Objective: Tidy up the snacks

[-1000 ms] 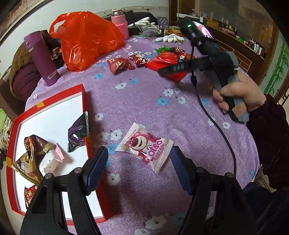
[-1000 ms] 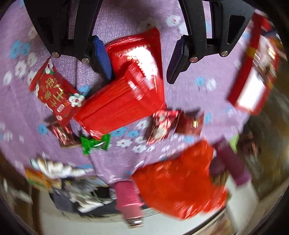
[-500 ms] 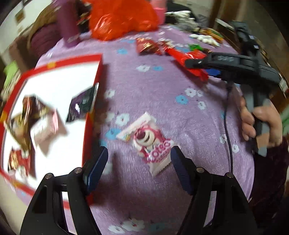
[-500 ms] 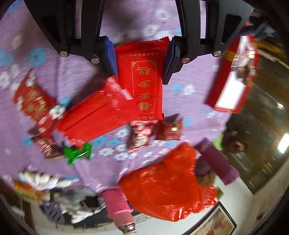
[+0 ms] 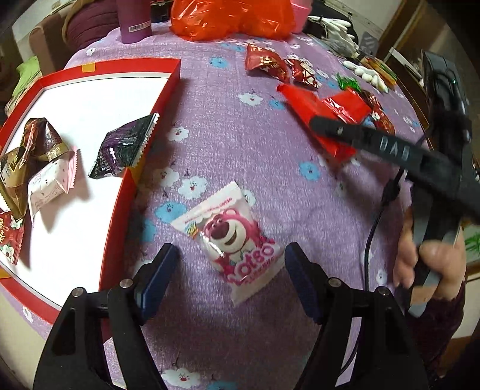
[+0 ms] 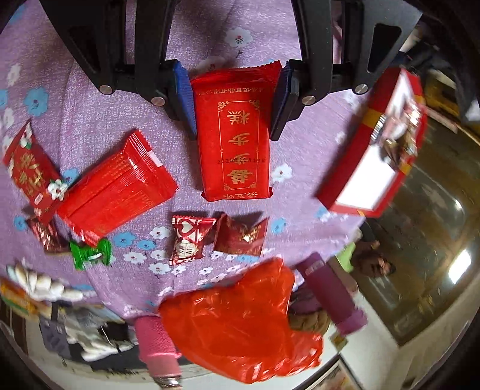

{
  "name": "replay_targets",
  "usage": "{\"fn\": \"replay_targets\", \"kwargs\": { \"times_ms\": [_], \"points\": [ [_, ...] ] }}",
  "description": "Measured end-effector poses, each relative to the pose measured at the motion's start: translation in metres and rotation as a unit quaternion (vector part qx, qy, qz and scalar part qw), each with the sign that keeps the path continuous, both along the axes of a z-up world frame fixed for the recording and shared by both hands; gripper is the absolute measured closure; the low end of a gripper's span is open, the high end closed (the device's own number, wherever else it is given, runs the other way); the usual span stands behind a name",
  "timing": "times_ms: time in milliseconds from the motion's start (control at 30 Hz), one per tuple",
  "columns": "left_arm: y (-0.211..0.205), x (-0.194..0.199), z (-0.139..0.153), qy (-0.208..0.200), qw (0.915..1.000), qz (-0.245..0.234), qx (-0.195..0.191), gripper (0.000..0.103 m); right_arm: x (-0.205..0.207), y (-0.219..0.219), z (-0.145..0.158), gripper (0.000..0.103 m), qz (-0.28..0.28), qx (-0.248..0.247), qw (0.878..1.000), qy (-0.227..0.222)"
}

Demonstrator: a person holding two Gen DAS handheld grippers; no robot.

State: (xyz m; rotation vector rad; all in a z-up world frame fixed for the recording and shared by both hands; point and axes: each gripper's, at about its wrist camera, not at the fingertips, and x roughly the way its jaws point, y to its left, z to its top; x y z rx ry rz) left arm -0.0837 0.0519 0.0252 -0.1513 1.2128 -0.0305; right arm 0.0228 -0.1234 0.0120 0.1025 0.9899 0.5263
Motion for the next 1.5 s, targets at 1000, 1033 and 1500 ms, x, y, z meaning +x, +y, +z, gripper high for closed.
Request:
{"fn": "replay_targets", "kwargs": {
  "times_ms": [1000, 1033, 1500],
  "points": [
    [-0.026, -0.007, -0.004, -0.093, 0.9784, -0.174, 0.062, 0.053, -0.020, 0.042, -0.007, 0.047, 0.031, -0.138, 0.986, -0.090],
    [-0.025, -0.007, -0.004, -0.093, 0.9783, -0.175, 0.060, 0.053, -0.019, 0.041, -0.007, 0.051, 0.033, -0.131, 0.987, -0.086],
    [-0.021, -0.001, 0.000, -0.100, 0.9794, -0.173, 0.028, 0.054, -0.008, 0.019, -0.002, 0.056, 0.016, -0.047, 0.998, -0.040]
  ]
}}
